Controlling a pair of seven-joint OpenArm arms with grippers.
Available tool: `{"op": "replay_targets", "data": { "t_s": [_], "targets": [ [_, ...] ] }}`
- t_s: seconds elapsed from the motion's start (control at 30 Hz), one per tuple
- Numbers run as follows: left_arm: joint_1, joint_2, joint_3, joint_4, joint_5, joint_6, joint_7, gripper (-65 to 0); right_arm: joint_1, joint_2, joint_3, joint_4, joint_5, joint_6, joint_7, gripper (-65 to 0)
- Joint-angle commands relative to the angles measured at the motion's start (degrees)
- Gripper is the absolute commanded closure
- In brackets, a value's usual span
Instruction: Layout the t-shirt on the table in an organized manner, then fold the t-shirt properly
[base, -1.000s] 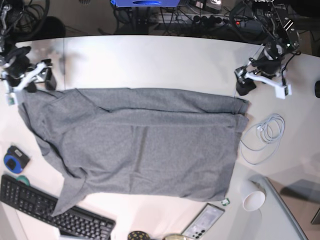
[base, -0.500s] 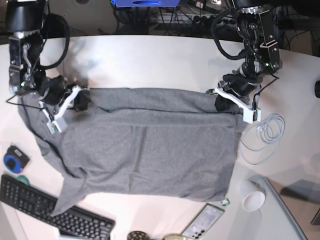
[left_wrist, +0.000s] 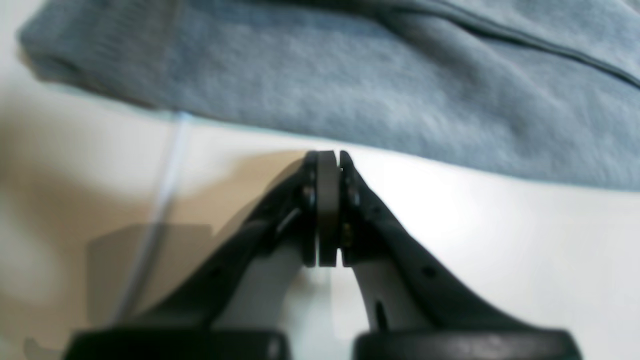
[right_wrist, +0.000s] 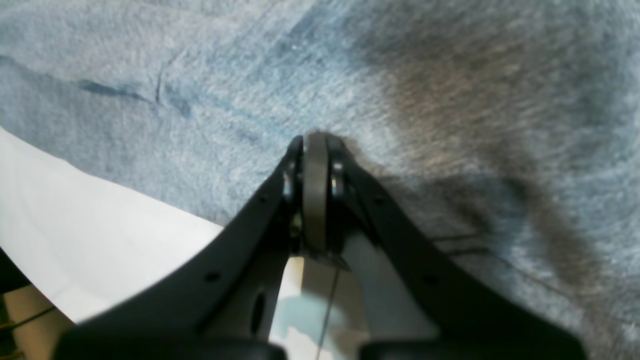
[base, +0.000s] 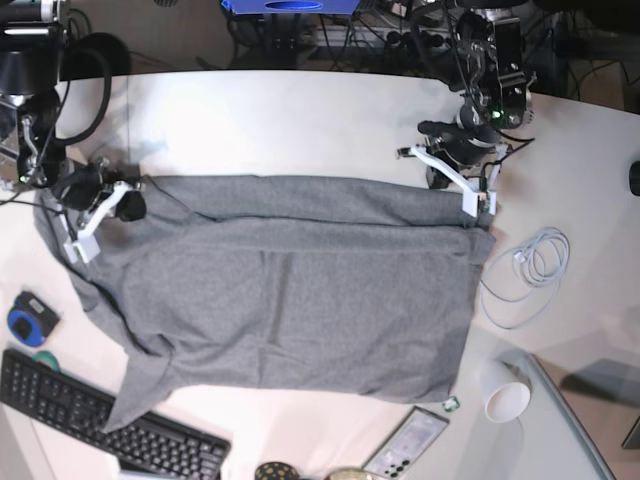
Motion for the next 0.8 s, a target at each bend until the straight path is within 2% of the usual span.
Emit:
{"op": "replay_targets", "data": {
  "t_s": [0.0,0.17,0.37,0.6,0.77],
  "targets": [
    [-0.3,-0.3,-1.2,-0.5,1.2,0.3,0.5,0.0,0.4,0.7,0.2,-0.1,-1.8,-0.6,-1.1,-0.6],
    [-3.0,-3.7,-3.5,-6.0,1.1,0.3,0.4,0.0,0.1,2.2,0.3,-0.2,-1.8,-0.6,-1.1,-0.6],
    [-6.9,-8.6,-3.7,-12.1,1.1,0.6,0.2,0.0,-0.3,2.3,0.3,-0.2,-1.8,-0.6,-1.1,-0.6],
    [-11.6,-14.9,-7.5,-23.6,1.3,0.6,-4.8,0.0,-1.0,2.7,0.3,0.6,-1.8,-0.6,-1.1,-0.6],
    [-12.1,-18.3,-7.7,-26.6,0.7,0.6,-8.3,0.0,-1.0,3.4,0.3,0.6,-1.8,-0.6,-1.1,-0.6]
  ]
}}
